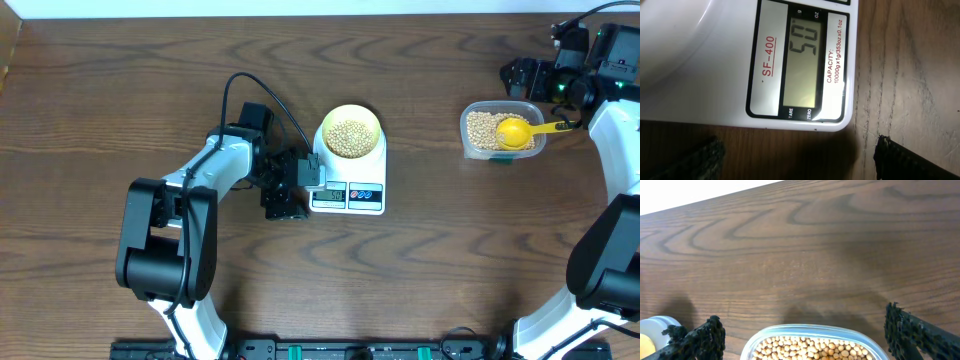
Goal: Scoop item into bowl and weigh 50g on scale
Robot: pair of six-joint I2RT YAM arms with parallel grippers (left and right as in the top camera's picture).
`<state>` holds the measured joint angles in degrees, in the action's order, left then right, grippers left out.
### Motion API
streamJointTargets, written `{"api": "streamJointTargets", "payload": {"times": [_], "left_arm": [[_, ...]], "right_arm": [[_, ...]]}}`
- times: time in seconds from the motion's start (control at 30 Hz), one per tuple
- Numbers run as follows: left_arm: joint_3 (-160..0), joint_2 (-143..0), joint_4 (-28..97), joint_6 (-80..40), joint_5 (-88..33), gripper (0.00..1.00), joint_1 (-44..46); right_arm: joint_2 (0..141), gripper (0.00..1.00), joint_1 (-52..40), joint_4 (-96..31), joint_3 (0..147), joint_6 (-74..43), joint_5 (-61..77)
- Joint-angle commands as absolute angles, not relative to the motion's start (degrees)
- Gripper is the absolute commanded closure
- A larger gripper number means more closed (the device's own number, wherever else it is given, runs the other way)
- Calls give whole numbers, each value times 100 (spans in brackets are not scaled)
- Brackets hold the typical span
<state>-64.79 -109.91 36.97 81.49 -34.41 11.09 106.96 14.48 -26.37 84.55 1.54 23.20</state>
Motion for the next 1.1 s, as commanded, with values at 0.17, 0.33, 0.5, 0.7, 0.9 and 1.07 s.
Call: {"api": "streamJointTargets", "payload": {"times": [0.17,0.33,0.5,0.7,0.9,1.07], "left_arm": [[-6418,-11026,3699,8248,-3514,2,1120],[-6418,-11026,3699,8248,-3514,2,1120],[-6418,-11026,3699,8248,-3514,2,1120],[-6418,-11026,3699,8248,-3514,3,1120],[-6418,-11026,3699,8248,-3514,2,1120],[-6418,-11026,3699,8248,-3514,3,1120]], "right_arm": [[10582,1,1457,-2659,8403,222,2392],[10582,1,1457,-2659,8403,222,2392],[10582,1,1457,-2659,8401,222,2394],[10311,1,1457,-2709,8399,222,2394],[9129,1,1457,-3210,8399,222,2394],[7701,1,1422,-3328,8399,222,2392]]}}
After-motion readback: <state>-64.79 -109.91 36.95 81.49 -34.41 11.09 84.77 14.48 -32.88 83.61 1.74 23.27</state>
